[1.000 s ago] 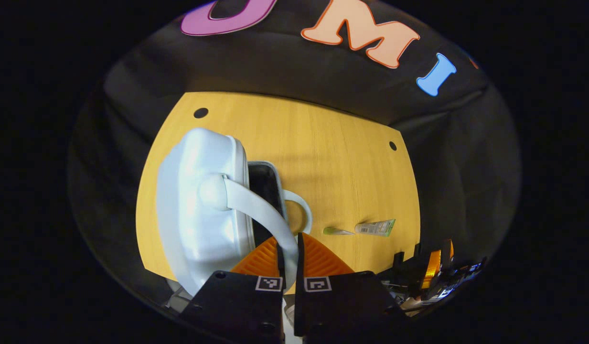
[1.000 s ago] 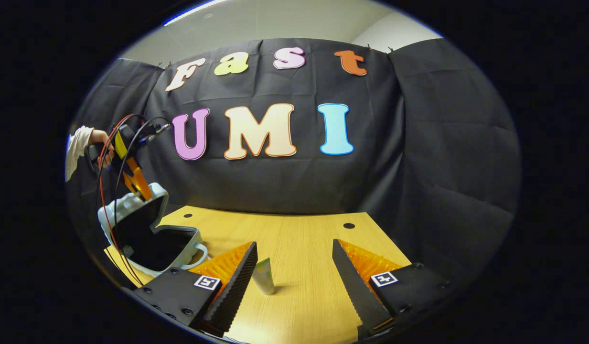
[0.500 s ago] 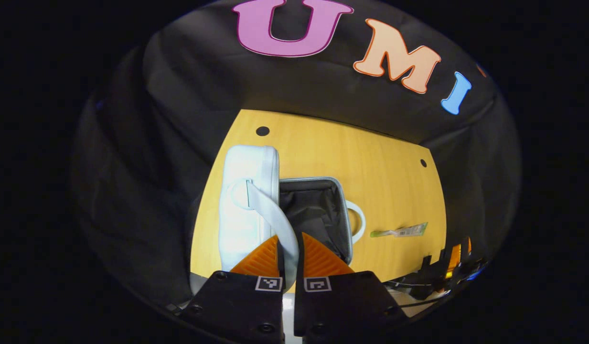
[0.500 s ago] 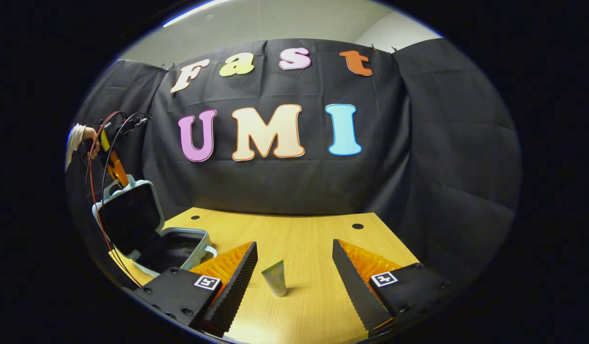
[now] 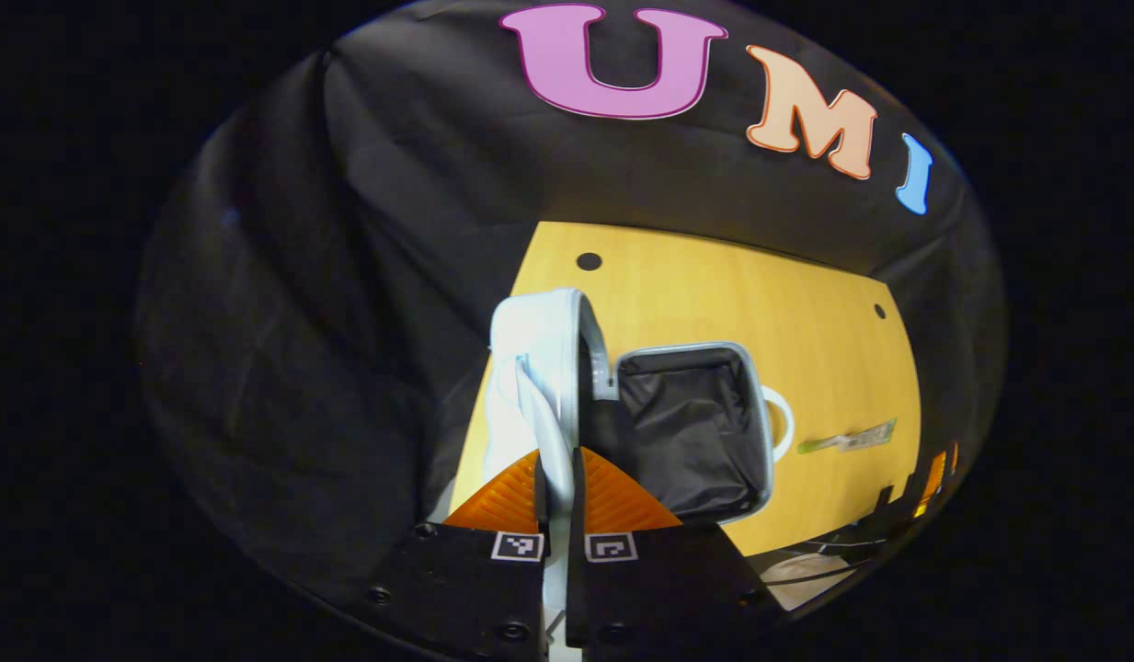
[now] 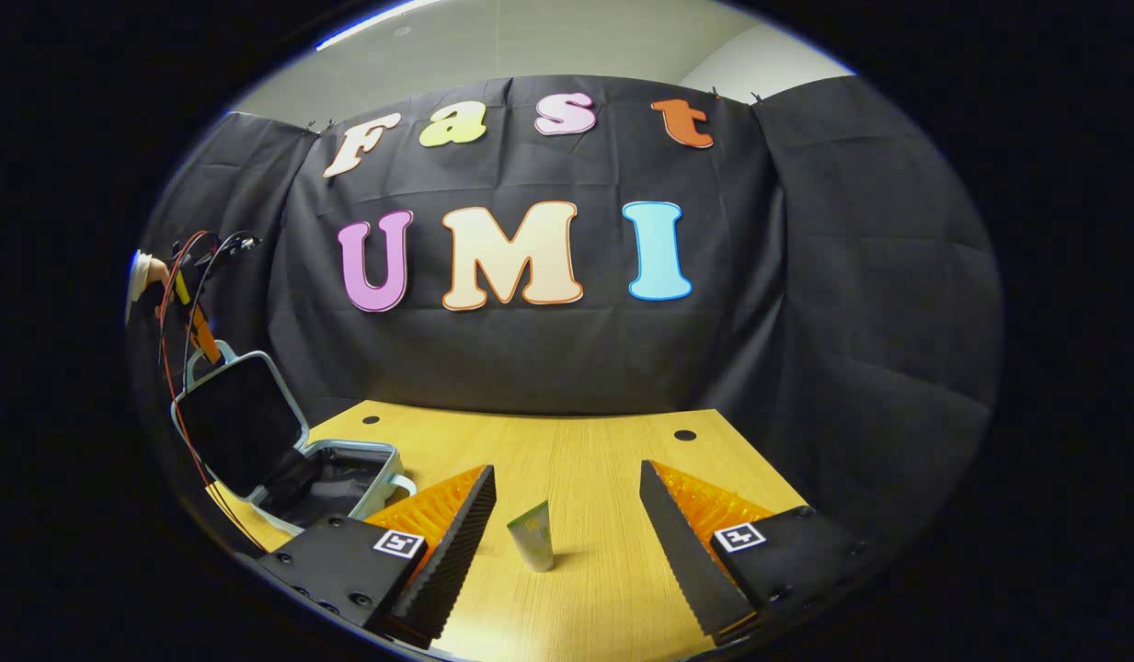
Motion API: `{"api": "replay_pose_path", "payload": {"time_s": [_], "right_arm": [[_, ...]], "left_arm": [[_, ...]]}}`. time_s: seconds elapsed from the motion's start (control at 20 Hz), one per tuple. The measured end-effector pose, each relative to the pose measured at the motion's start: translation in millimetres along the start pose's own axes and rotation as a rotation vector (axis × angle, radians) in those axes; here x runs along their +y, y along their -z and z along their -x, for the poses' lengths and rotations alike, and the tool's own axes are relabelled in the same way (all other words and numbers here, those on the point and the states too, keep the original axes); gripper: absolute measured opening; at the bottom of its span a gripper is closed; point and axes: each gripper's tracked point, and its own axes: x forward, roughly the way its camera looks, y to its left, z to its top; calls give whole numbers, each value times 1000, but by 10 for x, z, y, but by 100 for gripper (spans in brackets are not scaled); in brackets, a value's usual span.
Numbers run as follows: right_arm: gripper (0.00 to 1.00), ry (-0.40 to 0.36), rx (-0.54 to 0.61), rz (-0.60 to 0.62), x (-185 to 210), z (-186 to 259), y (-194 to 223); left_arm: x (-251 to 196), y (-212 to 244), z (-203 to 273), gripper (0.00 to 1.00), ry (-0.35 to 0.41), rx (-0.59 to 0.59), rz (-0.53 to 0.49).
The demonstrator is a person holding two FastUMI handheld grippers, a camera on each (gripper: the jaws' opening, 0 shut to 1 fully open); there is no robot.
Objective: First open the suitcase, pack the skin care products into it, and then close the suitcase.
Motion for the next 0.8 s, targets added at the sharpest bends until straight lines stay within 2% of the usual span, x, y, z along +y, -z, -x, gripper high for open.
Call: {"api": "replay_pose_path", "payload": {"time_s": [0.2,0.25,0.5,0.65,0.8], "right_arm": [[98,21,2,7,-46,-7,9],[96,34,2,17,-99,11,12],[98,65,6,-5,-204,64,-20],[98,71,6,-22,-220,69,-30],[98,76,2,-67,-260,47,-93]], "left_arm": [[389,113,-90,2,-89,-11,0],[472,158,-132,1,-98,-18,2],[919,526,-429,1,-171,0,17],[1076,796,-665,1,-196,31,54],[1136,1015,-815,1,-177,61,143]]}}
